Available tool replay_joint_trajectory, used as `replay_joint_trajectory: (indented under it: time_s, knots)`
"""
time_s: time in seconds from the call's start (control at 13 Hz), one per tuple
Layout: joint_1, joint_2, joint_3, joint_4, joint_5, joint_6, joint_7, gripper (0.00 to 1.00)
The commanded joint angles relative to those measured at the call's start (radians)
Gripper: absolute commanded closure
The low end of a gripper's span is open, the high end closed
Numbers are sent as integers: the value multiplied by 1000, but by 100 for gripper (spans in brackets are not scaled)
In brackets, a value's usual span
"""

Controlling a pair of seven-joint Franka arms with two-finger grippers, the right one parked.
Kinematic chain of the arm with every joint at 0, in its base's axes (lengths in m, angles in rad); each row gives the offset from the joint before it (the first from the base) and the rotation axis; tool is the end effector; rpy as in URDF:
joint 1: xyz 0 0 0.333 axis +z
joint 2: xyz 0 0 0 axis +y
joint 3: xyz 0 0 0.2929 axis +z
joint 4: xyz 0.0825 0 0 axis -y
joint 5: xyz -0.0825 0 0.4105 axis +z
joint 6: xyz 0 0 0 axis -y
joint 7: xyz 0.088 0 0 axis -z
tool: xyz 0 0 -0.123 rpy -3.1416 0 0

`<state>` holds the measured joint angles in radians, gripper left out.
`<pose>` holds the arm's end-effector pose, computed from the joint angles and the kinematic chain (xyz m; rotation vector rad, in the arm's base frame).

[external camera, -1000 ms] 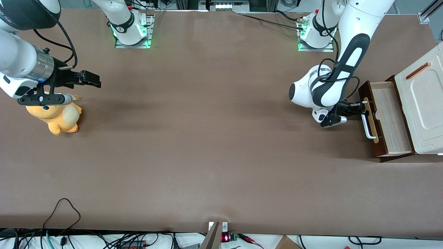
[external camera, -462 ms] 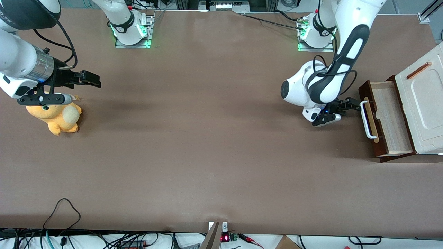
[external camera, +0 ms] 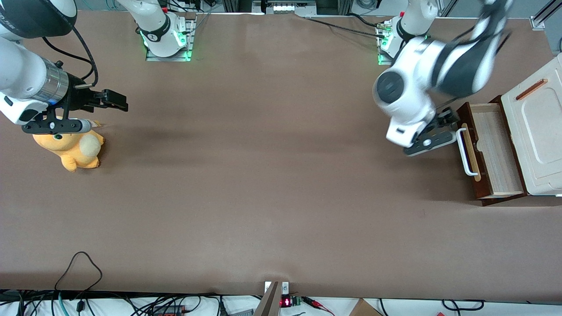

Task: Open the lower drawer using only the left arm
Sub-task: 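Open the left gripper and lift it away from the handle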

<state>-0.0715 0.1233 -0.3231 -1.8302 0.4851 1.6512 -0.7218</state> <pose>0.5590 -0.1698 0.4070 -2.6056 -0.2760 0.0185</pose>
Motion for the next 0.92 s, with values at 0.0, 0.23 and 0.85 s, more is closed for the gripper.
replay_joint_trajectory:
  time_s: [0.0,0.23,0.85]
  knots:
    - [48,-86,44,72,-243,9,168,0]
    - [81,-166,163,85,-500,24,370,0]
    - [79,-178,257,121,-562,16,533,0]
